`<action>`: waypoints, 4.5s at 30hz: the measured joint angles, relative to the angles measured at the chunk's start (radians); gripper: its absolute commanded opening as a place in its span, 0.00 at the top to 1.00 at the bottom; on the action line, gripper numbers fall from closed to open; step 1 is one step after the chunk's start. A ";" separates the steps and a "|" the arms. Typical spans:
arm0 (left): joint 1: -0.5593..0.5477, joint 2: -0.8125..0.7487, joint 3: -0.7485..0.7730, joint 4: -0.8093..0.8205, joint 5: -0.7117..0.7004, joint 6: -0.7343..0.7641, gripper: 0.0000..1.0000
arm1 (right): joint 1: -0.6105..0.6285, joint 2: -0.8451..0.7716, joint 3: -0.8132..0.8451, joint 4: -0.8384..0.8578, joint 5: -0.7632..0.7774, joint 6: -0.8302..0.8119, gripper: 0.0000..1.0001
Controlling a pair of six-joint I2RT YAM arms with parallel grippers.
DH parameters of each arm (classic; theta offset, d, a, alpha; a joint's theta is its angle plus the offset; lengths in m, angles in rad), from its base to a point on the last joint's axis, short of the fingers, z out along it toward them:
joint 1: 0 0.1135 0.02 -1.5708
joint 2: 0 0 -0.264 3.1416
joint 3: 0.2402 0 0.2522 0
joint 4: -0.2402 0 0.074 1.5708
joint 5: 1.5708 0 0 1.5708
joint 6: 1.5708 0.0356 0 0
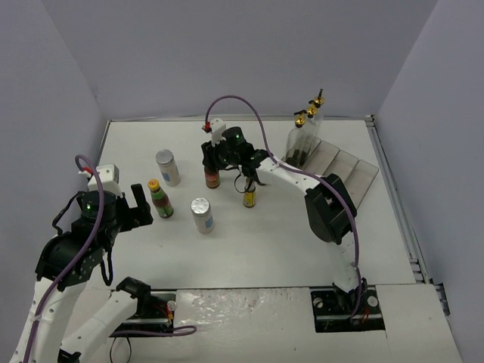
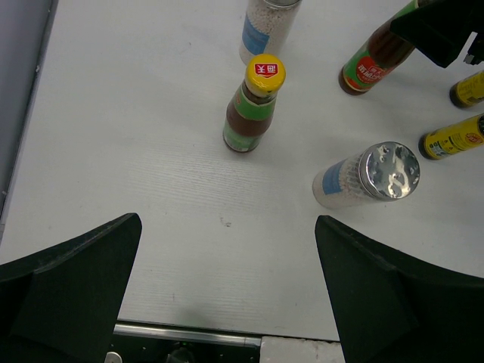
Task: Organize the condiment bottles
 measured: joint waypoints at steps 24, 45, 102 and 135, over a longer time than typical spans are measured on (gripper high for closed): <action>0.000 -0.004 0.000 0.016 0.000 0.030 0.03 | -0.145 -0.697 -0.131 -0.223 0.163 0.009 1.00; 0.000 -0.019 0.000 0.015 0.004 0.029 0.03 | -0.598 -0.577 -0.367 -0.245 0.280 0.062 1.00; 0.000 0.114 -0.068 0.137 0.012 -0.024 0.03 | -0.689 -0.514 -0.561 0.204 0.316 0.095 0.00; 0.132 0.665 -0.071 0.376 0.016 -0.082 0.54 | -0.649 -1.253 -0.667 -0.239 0.086 0.225 0.00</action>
